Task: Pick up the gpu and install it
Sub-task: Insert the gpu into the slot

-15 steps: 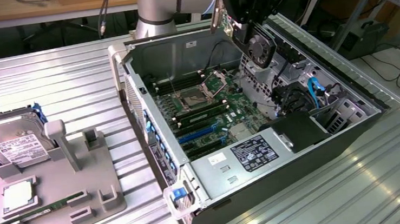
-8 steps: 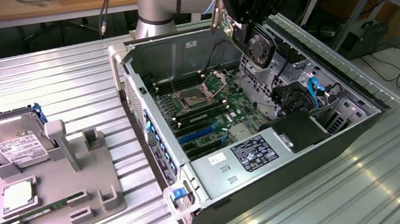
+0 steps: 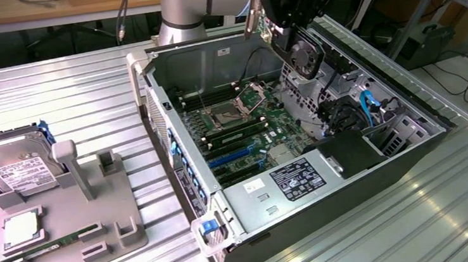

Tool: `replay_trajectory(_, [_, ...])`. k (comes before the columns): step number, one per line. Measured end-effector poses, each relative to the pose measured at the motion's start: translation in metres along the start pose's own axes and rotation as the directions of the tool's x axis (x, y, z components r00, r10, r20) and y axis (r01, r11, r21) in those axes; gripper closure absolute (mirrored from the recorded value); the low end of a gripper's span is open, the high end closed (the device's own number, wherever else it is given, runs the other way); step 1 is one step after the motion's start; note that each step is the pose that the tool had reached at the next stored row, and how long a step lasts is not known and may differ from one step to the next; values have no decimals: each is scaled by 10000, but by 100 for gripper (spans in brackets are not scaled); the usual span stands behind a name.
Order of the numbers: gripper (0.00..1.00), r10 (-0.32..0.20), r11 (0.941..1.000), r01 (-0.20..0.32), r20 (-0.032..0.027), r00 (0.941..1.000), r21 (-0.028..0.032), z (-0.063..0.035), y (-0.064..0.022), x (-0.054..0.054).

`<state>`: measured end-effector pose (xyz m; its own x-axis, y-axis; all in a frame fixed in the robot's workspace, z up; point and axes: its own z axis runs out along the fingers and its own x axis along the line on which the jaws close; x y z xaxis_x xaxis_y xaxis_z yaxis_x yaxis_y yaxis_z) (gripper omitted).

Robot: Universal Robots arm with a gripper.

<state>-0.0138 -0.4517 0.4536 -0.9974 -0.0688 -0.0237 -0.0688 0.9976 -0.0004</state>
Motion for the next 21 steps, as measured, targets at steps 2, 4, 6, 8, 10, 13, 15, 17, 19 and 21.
replay_trajectory(2, [73,-438,9990,438,1,9990,-11,0,0,0])
replay_trajectory(4, [73,-678,9977,678,2,9977,-17,1,0,0])
replay_trajectory(6, [73,-849,9964,849,1,9964,-21,0,0,1])
replay_trajectory(8, [73,-1020,9948,1020,2,9948,-25,0,0,1])
replay_trajectory(10, [73,-1173,9931,1173,3,9931,-29,1,0,1])
replay_trajectory(13, [73,-1407,9900,1407,3,9900,-34,0,0,1])
replay_trajectory(15, [73,-1618,9868,1618,4,9868,-39,0,0,2])
replay_trajectory(17, [73,-1976,9803,1976,6,9803,-47,0,0,1])
replay_trajectory(19, [73,-2197,9755,2197,7,9756,-52,0,0,2])
replay_trajectory(21, [73,-2424,9702,2424,8,9702,-58,0,0,1])
